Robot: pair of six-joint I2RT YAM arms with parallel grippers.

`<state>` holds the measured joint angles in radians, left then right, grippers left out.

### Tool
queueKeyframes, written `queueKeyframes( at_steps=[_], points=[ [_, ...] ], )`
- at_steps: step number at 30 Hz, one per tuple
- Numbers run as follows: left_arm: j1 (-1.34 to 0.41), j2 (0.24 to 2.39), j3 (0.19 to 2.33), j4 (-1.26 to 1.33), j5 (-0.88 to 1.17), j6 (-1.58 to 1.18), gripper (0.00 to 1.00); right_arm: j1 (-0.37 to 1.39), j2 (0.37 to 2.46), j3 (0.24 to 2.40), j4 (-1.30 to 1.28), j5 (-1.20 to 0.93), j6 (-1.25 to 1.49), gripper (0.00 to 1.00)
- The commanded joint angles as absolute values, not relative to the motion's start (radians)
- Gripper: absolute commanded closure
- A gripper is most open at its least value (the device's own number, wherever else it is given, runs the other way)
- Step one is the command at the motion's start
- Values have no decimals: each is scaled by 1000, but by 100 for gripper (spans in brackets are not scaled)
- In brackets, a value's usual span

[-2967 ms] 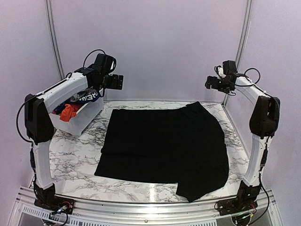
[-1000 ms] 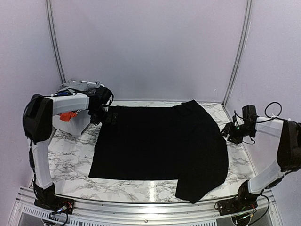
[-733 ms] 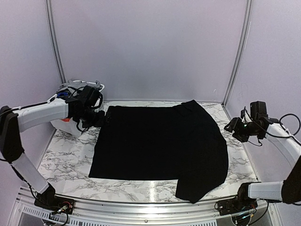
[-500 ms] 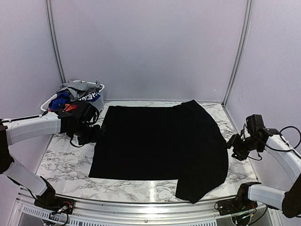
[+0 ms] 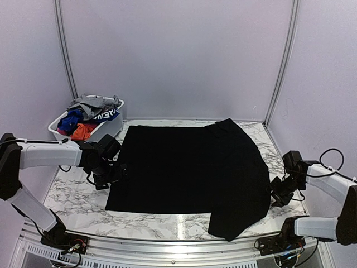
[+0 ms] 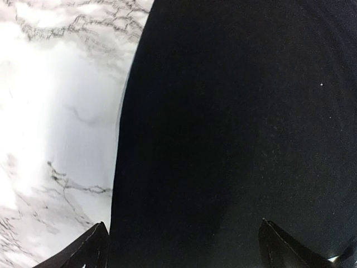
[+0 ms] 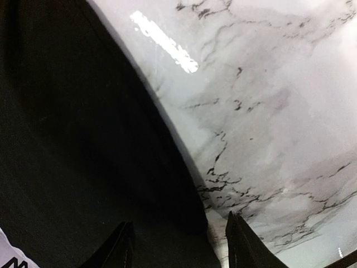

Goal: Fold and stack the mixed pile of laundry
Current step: Pick up the flattened T-shirt from the center of the board.

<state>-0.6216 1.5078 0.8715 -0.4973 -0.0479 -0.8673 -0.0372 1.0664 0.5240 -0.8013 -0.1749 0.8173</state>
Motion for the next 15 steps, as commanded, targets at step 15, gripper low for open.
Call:
queueKeyframes(
  at_steps=[15],
  points=[
    [-623, 1378, 765, -583, -23, -1056, 11, -26, 1030, 445, -826, -188, 831, 66]
  ],
)
